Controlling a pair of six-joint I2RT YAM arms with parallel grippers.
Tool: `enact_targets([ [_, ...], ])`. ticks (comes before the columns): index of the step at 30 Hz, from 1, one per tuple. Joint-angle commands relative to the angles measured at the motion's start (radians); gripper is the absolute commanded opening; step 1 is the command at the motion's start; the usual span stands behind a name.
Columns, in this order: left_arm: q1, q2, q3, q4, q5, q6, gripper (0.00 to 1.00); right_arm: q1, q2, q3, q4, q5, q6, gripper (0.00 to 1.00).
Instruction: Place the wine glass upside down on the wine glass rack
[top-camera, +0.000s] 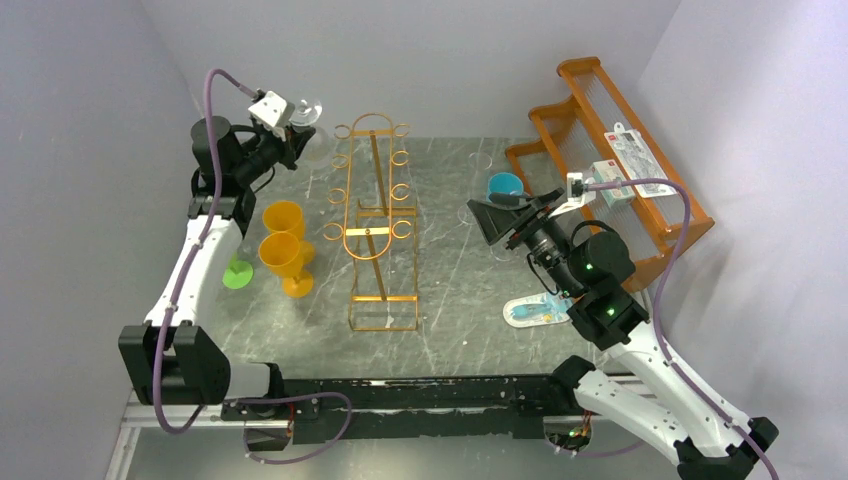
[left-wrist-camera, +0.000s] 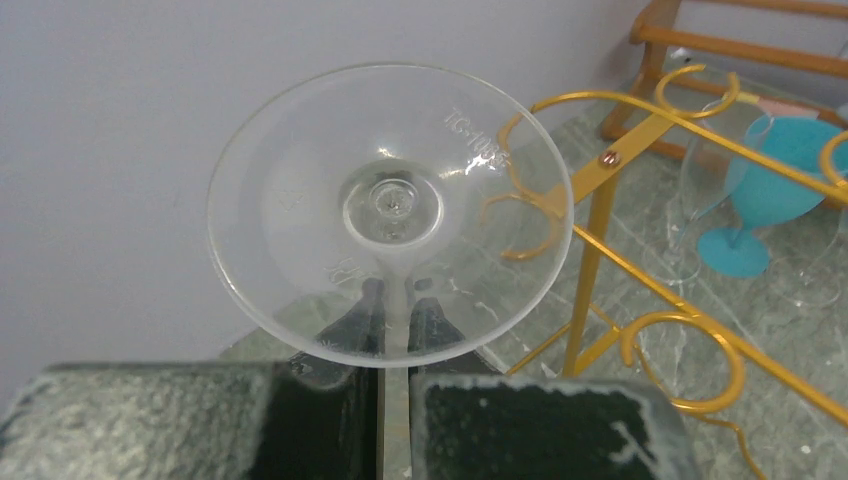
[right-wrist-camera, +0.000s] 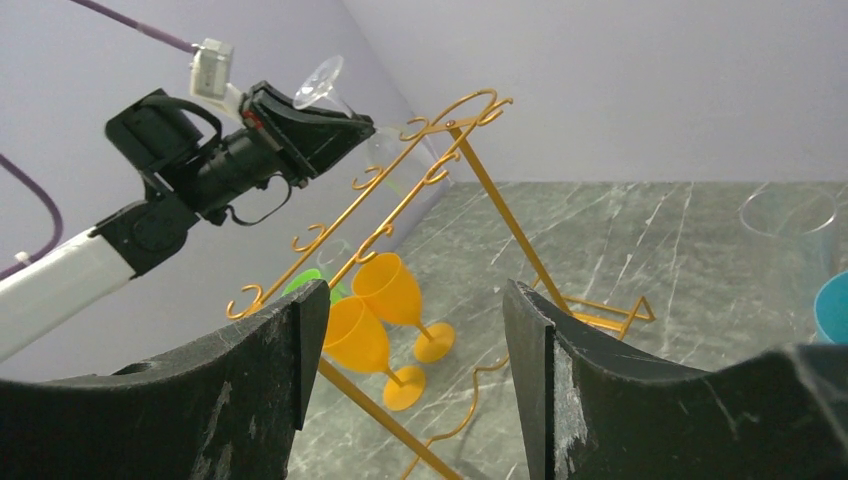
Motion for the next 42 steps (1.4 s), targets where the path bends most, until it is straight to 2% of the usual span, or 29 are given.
enact_targets([
  [1, 0.004, 0.045, 0.009, 0.042, 0.053, 0.092, 0.05, 0.004, -0.017, -0.023, -0.011, -0.014, 0.024, 0.68],
  [11, -0.011, 0.126, 0.032, 0.079, 0.275, 0.082, 0.05, 0.003, -0.018, -0.028, -0.009, -0.032, 0.047, 0.68],
  [16, -0.046, 0.151, 0.051, 0.027, 0.233, 0.159, 0.05, 0.003, -0.024, -0.034, -0.007, -0.031, 0.052, 0.68],
  [23, -0.052, 0.172, 0.036, 0.081, 0.167, 0.133, 0.05, 0.003, -0.023, -0.032, -0.010, -0.057, 0.051, 0.68],
  [42, -0.068, 0.206, 0.056, 0.081, 0.232, 0.144, 0.05, 0.003, -0.002, -0.027, -0.001, -0.079, 0.054, 0.68],
])
